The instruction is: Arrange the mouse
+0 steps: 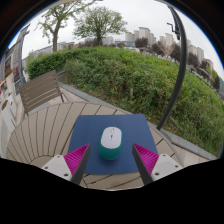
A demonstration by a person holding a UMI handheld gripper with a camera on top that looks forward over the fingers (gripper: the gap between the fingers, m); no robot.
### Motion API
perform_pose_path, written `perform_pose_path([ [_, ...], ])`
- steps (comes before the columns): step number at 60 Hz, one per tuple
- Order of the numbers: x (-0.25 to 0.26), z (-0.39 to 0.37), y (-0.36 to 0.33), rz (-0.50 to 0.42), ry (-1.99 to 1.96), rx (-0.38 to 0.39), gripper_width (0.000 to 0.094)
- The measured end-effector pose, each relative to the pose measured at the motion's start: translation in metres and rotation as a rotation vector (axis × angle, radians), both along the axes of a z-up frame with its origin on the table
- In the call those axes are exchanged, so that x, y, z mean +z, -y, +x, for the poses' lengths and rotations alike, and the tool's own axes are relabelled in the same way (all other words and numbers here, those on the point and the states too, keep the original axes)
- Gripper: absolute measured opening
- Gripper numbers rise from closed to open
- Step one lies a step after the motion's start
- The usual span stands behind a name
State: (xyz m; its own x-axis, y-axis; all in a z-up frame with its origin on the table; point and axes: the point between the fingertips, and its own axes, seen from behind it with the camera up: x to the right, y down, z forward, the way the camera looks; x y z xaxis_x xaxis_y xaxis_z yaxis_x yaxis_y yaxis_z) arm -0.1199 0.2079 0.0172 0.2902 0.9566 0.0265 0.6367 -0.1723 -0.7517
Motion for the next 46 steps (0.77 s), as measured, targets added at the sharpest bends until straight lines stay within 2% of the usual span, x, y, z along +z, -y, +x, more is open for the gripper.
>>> perform_pose_path([
  [6, 0.036, 0.059, 0.024, -0.035, 0.025, 0.006, 0.0848],
  [11, 0.071, 0.114, 0.045, -0.015, 0.030, 0.035, 0.0847],
  [19, 0.109, 0.203, 0.068, -0.013, 0.056, 0.009, 0.0845],
  [27, 0.118, 0.260, 0.096, -0.073, 0.076, 0.006, 0.0848],
  [35, 0.118, 0.289, 0.105, -0.065, 0.079, 0.015, 0.0844],
  [39, 0.114, 0.294, 0.103, -0.028, 0.085, 0.023, 0.0846],
  [46, 0.112, 0.295, 0.109, -0.057, 0.084, 0.024, 0.0856],
])
